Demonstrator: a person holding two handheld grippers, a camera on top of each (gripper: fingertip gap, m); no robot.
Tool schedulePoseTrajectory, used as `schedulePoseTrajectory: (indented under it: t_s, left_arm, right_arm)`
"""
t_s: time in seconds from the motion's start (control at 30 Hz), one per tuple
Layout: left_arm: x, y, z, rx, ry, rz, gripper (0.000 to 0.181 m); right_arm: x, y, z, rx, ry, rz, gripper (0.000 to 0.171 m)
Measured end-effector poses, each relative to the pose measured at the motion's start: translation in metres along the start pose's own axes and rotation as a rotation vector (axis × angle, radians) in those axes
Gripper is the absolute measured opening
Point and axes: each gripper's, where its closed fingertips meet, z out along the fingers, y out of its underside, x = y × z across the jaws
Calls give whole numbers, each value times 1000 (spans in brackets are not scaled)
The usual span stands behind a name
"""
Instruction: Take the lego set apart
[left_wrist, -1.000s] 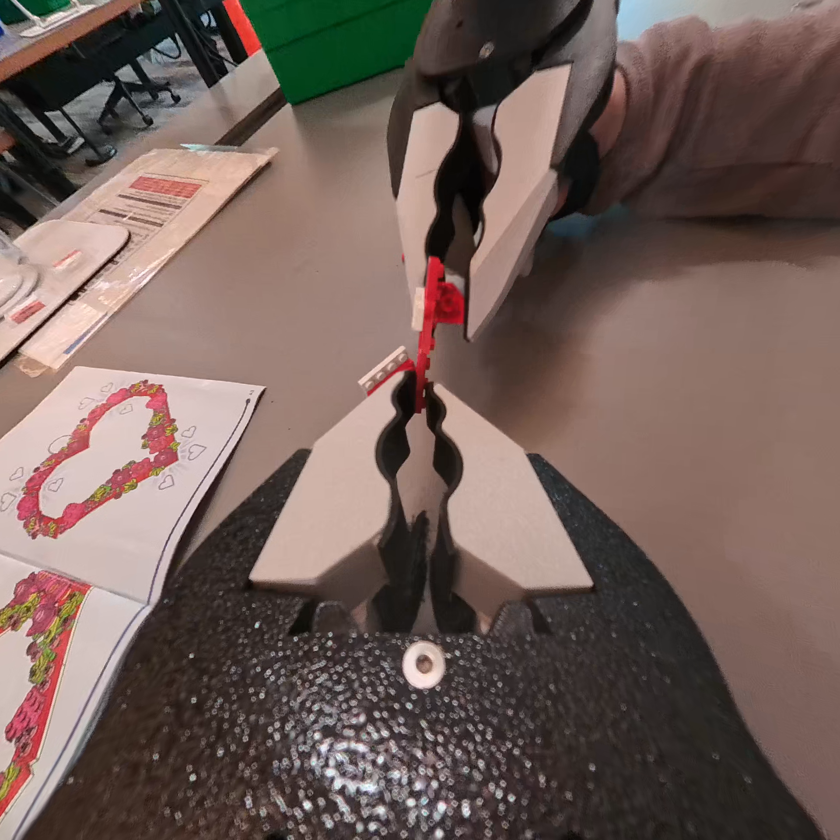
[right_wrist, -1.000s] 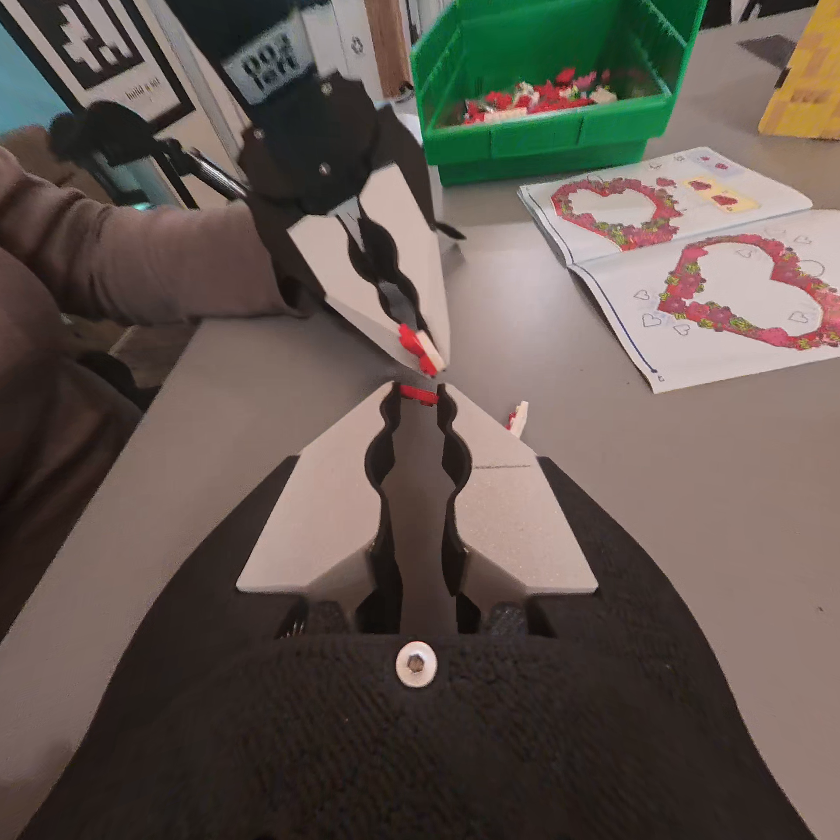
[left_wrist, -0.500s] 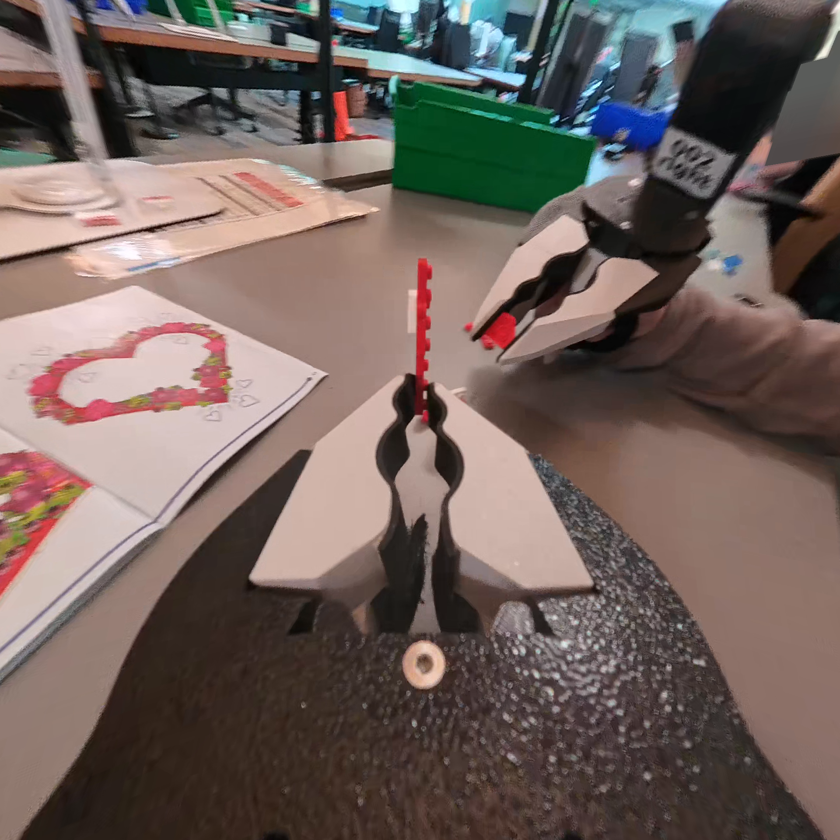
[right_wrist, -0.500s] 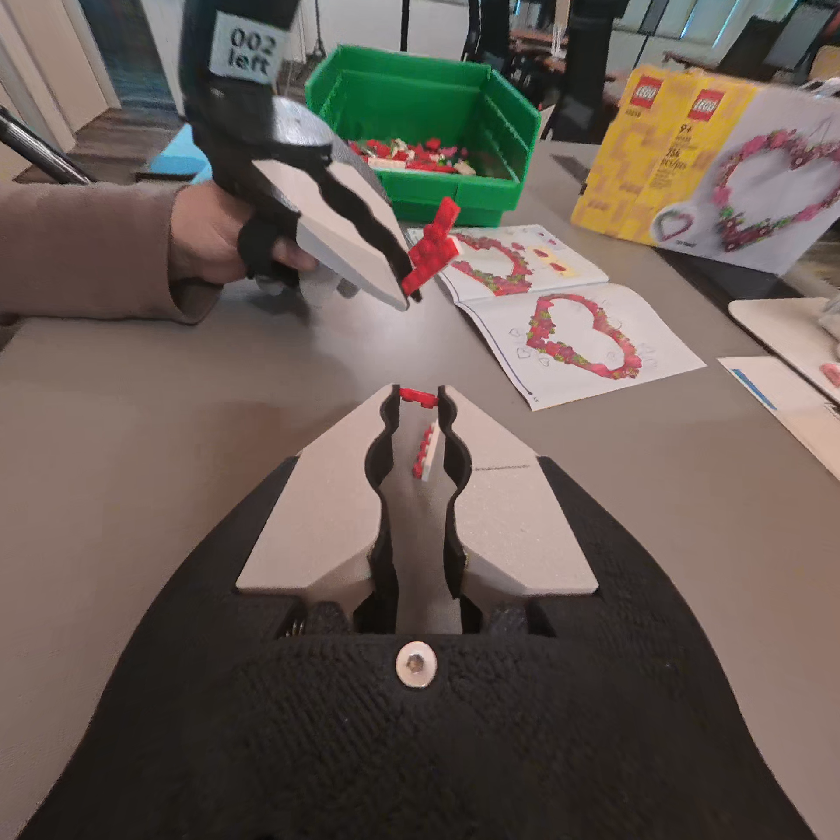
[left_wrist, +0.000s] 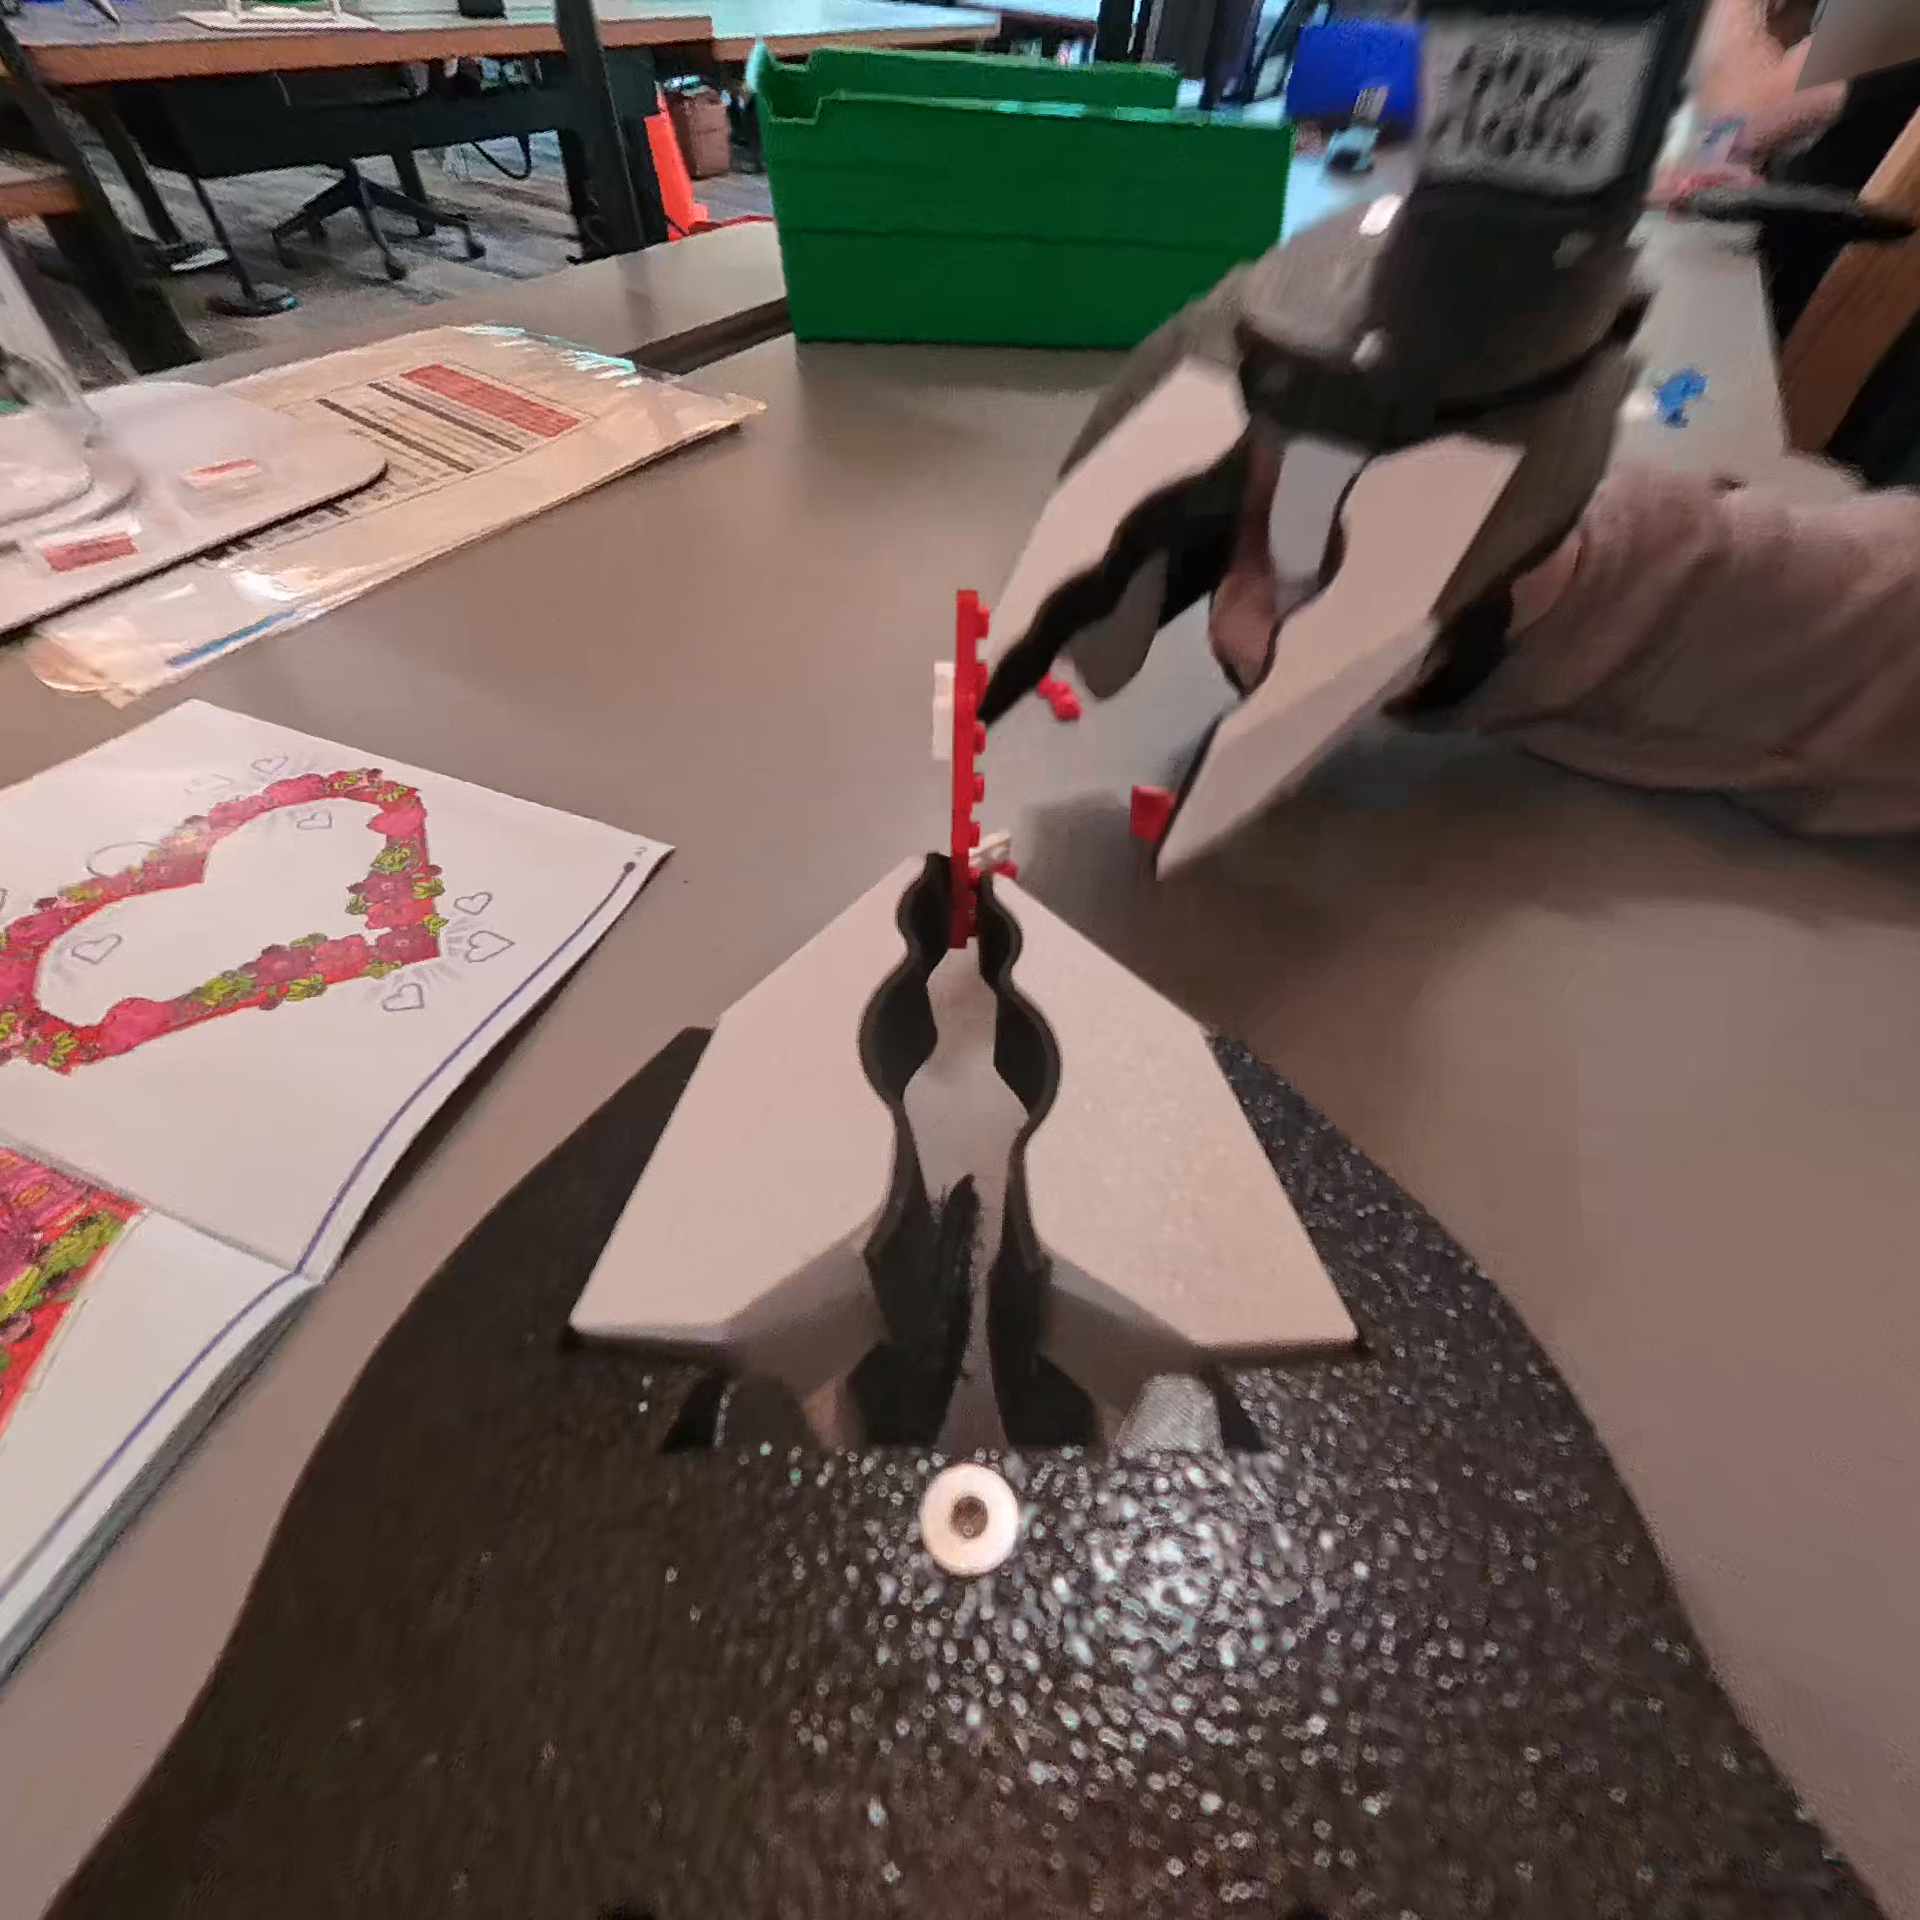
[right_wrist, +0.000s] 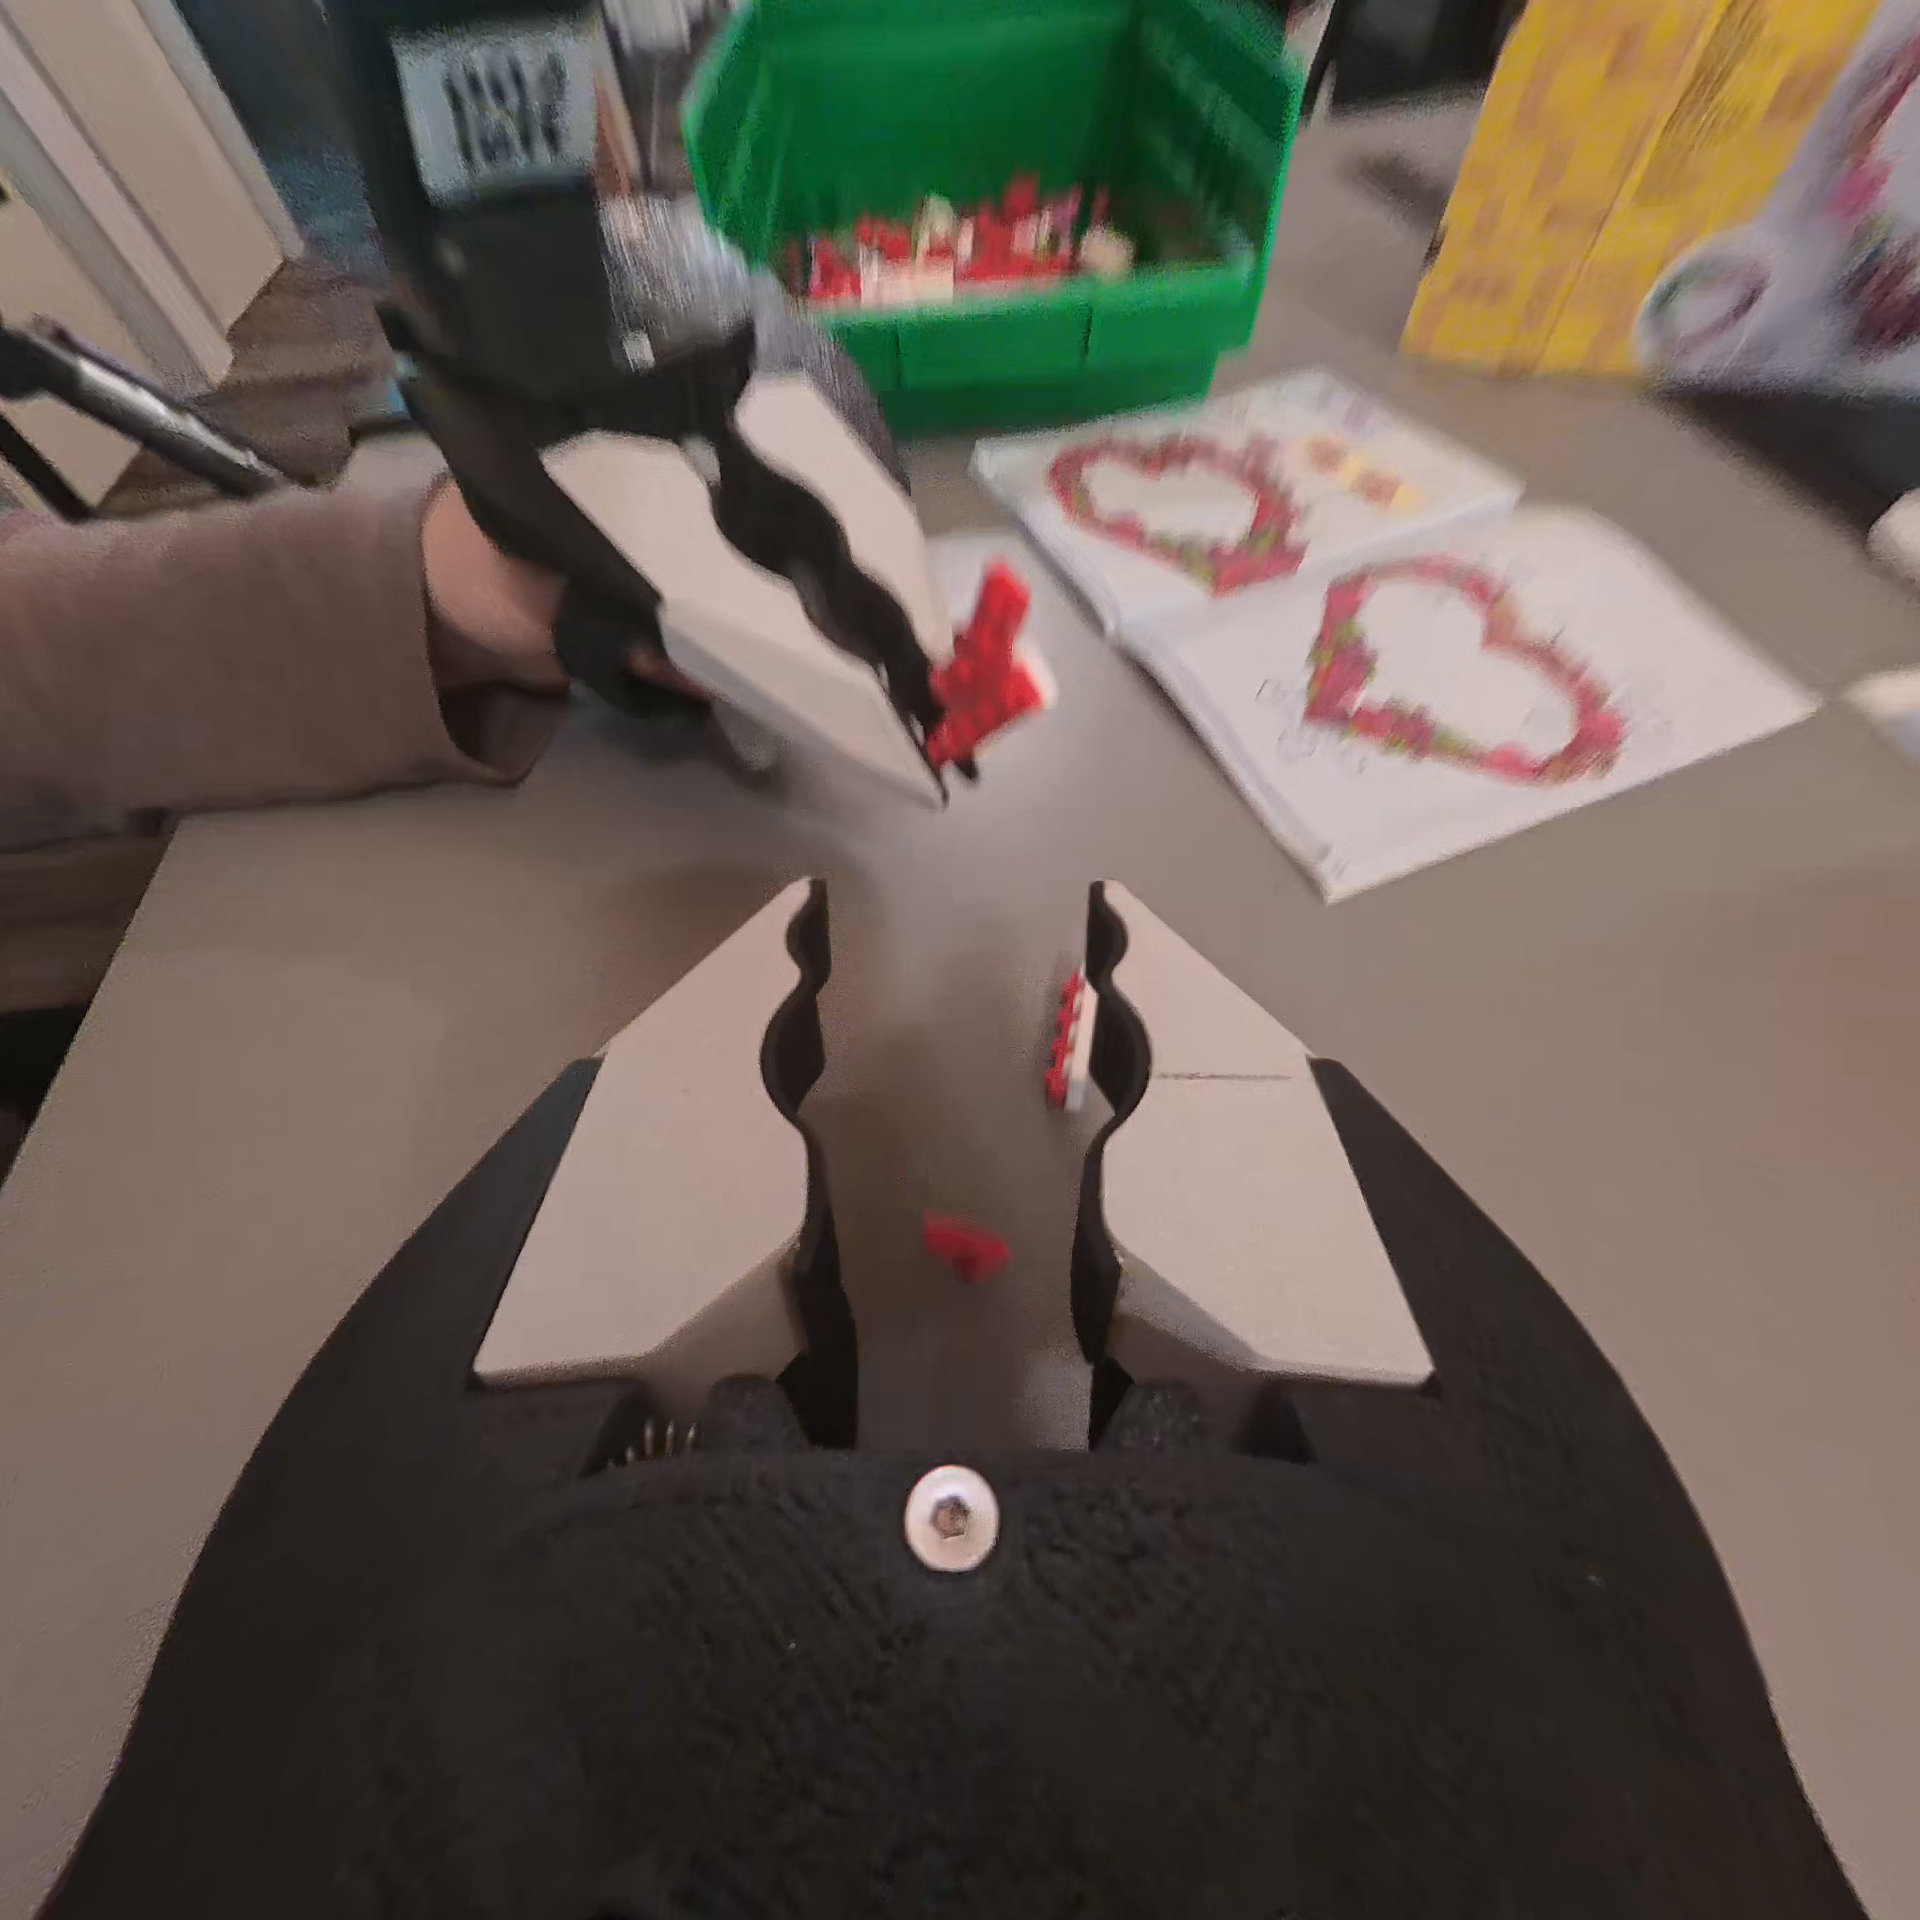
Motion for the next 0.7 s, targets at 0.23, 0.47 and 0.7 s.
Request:
schedulePoseTrajectory:
  t_s: [0.23, 0.47, 0.7]
  left_arm:
    - [5, 14, 10, -158, -135, 424, 2]
    - [4, 13, 10, -186, -213, 612, 2]
    - [1, -6, 4, -261, -511, 1216, 2]
  right_arm:
    - [-9, -18, -13, 60, 93, -340, 21]
    - [-15, -4, -10, -31, 73, -447, 22]
    - [-14, -6, -24, 31, -132, -1, 34]
